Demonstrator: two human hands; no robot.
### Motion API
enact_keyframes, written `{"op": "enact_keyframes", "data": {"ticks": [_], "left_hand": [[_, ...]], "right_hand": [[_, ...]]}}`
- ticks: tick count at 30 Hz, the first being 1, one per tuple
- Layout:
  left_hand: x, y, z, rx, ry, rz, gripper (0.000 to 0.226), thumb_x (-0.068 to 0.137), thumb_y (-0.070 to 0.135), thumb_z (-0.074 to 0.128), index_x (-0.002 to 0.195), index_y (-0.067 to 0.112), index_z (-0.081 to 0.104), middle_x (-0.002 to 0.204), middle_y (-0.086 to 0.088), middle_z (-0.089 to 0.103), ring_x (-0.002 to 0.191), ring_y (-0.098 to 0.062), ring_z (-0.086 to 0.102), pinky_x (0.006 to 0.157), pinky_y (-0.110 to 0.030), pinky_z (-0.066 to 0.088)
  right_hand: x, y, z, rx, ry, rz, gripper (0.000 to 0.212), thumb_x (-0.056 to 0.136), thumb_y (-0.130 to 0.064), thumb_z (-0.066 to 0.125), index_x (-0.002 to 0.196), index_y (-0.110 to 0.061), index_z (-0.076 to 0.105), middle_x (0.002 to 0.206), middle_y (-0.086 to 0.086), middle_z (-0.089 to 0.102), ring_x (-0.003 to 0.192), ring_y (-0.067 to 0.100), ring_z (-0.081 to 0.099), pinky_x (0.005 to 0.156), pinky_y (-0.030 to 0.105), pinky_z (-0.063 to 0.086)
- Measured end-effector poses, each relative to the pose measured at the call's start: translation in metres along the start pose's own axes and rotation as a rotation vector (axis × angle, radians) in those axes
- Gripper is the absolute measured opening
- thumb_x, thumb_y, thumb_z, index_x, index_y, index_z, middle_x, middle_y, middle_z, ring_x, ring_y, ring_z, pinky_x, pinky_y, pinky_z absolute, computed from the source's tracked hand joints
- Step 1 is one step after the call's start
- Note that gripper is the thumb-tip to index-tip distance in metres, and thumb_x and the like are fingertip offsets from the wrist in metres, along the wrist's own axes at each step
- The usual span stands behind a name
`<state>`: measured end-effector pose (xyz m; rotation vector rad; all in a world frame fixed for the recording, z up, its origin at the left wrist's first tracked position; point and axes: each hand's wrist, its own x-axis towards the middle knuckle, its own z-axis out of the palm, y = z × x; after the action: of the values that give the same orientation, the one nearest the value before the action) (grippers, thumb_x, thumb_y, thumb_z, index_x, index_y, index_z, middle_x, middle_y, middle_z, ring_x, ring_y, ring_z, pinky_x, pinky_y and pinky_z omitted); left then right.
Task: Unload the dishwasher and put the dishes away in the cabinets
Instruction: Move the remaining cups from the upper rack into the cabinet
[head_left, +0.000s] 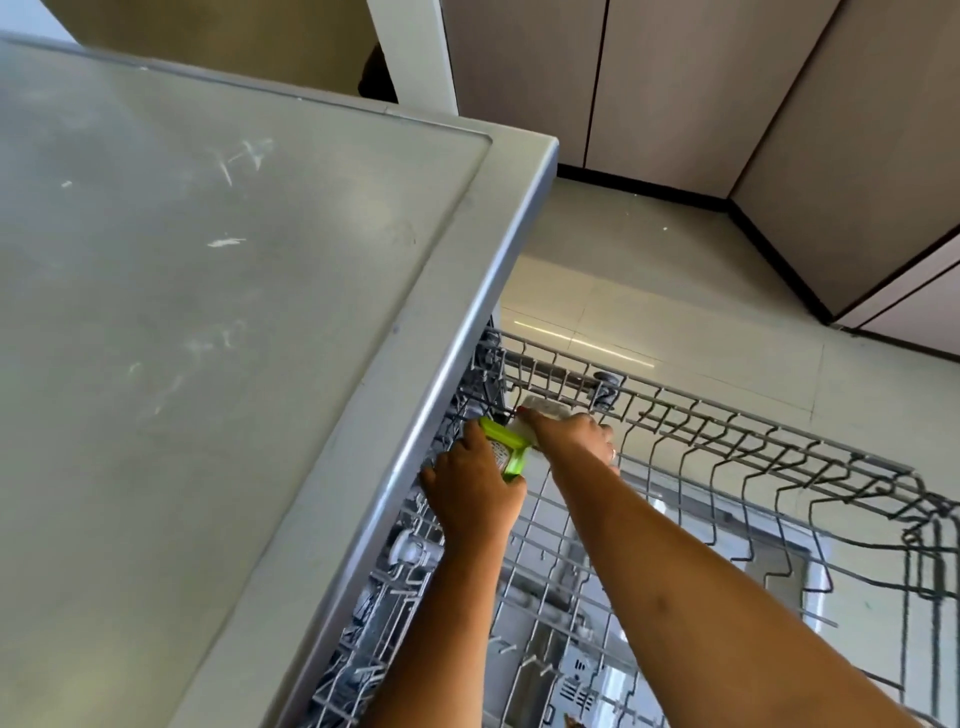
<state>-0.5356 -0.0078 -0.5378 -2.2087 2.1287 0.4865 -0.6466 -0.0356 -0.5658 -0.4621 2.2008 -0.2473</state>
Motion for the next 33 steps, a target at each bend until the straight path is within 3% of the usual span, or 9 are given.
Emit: {"op": "enact_keyframes", "data": {"ticks": [5,10,13,15,20,22,26,30,33], "left_hand": [[-0.009,0.0,-0.008,-0.107,-0.04,-0.075,0.08,0.074,0.041,0.068,0.14,0.019,0.029,0.126,-0.006,0.059,0.117,-0.026,0.054,0.103,-0.044,0.034],[-0.024,0.004,-0.008,-0.152,-0.036,-0.125,0.071,0.073,0.041,0.066,0.132,0.019,0.035,0.117,-0.006,0.064,0.11,-0.027,0.058,0.099,-0.043,0.037],[-0.028,0.0,-0.009,-0.189,-0.022,-0.149,0.073,0.071,0.045,0.068,0.131,0.019,0.036,0.115,-0.006,0.066,0.106,-0.027,0.06,0.095,-0.042,0.04],[-0.03,-0.002,-0.012,-0.212,-0.003,-0.146,0.073,0.071,0.046,0.069,0.13,0.019,0.037,0.113,-0.006,0.066,0.104,-0.027,0.061,0.093,-0.041,0.042],[-0.041,0.0,-0.015,-0.252,0.006,-0.13,0.074,0.07,0.046,0.07,0.129,0.018,0.036,0.11,-0.007,0.067,0.099,-0.028,0.063,0.09,-0.04,0.047],[-0.051,0.003,-0.016,-0.301,0.01,-0.123,0.073,0.069,0.045,0.072,0.126,0.017,0.035,0.107,-0.007,0.067,0.093,-0.027,0.065,0.086,-0.041,0.051],[-0.076,0.005,-0.018,-0.411,0.012,-0.099,0.07,0.07,0.042,0.074,0.121,0.019,0.032,0.102,-0.003,0.064,0.082,-0.022,0.063,0.073,-0.035,0.055],[-0.124,0.0,-0.026,-0.603,-0.054,-0.158,0.075,0.072,0.037,0.075,0.127,0.022,0.027,0.106,-0.005,0.059,0.077,-0.016,0.06,0.056,-0.025,0.051],[-0.172,-0.007,-0.033,-0.756,-0.061,-0.24,0.076,0.076,0.034,0.073,0.135,0.018,0.028,0.11,-0.003,0.058,0.078,-0.011,0.058,0.051,-0.017,0.035]], "right_hand": [[0.008,0.009,-0.001,0.175,0.026,0.01,0.091,0.049,-0.08,0.05,0.112,-0.015,0.057,0.107,0.007,0.062,0.095,0.028,0.062,0.09,0.047,0.048],[0.016,0.009,-0.009,0.339,-0.079,0.08,0.071,0.061,-0.061,0.071,0.105,-0.009,0.051,0.108,0.011,0.055,0.099,0.027,0.055,0.092,0.042,0.049],[0.027,0.005,-0.016,0.516,-0.239,0.112,0.074,0.063,-0.042,0.079,0.12,-0.004,0.053,0.113,0.01,0.056,0.097,0.027,0.053,0.081,0.034,0.046],[0.027,0.008,-0.021,0.573,-0.269,0.116,0.058,0.075,-0.03,0.075,0.121,-0.001,0.055,0.108,0.01,0.056,0.091,0.024,0.052,0.075,0.031,0.039],[0.008,0.032,-0.035,0.782,-0.23,0.143,0.048,0.082,-0.023,0.07,0.121,-0.003,0.05,0.102,0.012,0.057,0.081,0.021,0.054,0.07,0.032,0.044],[-0.005,0.038,-0.047,0.958,-0.25,0.202,0.042,0.085,-0.019,0.068,0.12,-0.007,0.047,0.096,0.011,0.056,0.07,0.018,0.053,0.061,0.028,0.047],[-0.033,0.063,-0.054,1.167,-0.34,0.317,0.046,0.083,-0.014,0.069,0.123,-0.007,0.047,0.107,0.017,0.059,0.069,0.021,0.058,0.038,0.019,0.048],[-0.083,0.102,-0.049,1.368,-0.524,0.256,0.039,0.09,-0.016,0.06,0.124,-0.002,0.048,0.089,0.015,0.057,0.071,0.021,0.057,0.044,0.021,0.053],[-0.132,0.13,-0.056,1.367,-0.591,0.193,0.017,0.094,-0.018,0.053,0.103,-0.004,0.051,0.082,0.012,0.053,0.068,0.018,0.052,0.055,0.023,0.05]]}}
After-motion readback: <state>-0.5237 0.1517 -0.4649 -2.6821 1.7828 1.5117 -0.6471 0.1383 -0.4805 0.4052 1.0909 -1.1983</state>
